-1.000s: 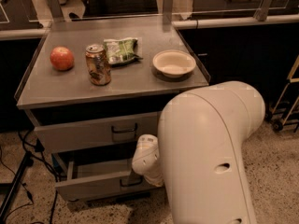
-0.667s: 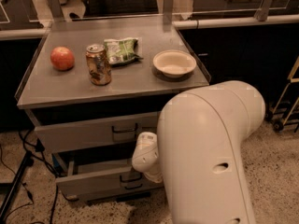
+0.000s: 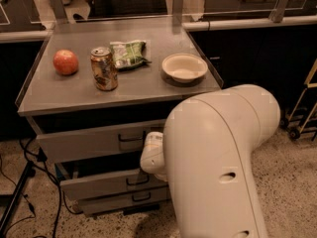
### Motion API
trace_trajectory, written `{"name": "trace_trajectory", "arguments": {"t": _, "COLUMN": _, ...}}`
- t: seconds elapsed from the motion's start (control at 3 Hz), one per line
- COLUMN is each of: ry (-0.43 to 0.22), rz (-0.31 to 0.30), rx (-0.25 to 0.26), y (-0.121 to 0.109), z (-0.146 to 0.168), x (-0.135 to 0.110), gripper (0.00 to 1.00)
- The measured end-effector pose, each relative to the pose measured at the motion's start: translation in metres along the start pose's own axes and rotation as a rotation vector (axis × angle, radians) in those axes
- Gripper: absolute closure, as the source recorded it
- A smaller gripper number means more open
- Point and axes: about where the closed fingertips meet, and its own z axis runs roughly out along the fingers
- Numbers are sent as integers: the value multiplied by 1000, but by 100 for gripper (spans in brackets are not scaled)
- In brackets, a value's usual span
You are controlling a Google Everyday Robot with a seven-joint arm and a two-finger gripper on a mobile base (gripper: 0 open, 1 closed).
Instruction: Close middle drawer
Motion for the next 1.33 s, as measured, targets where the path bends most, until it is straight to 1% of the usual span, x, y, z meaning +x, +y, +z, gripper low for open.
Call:
{"name": "trace_trajectory", "arguments": {"t": 0.33, "ry": 0, "rz": 0, "rx": 0, "y": 0, "z": 0, "x": 0, "gripper": 100}}
{"name": "trace_trajectory", "arguments": {"t": 0.67, "ry": 74, "rz": 3, "rx": -27, "y": 3, "z": 15, "x": 29, "gripper": 100}}
{"name": "trace_trajectory", "arguments": {"t": 1.0, "ry": 179, "rz": 41, "rx": -65, "y": 0, "z": 38, "x": 69, "gripper": 100}}
{"name": "trace_trajectory", "arguments": {"t": 1.33, "ry": 197, "rz": 46, "rx": -75, "y": 2, "z": 42, "x": 76, "gripper": 100}}
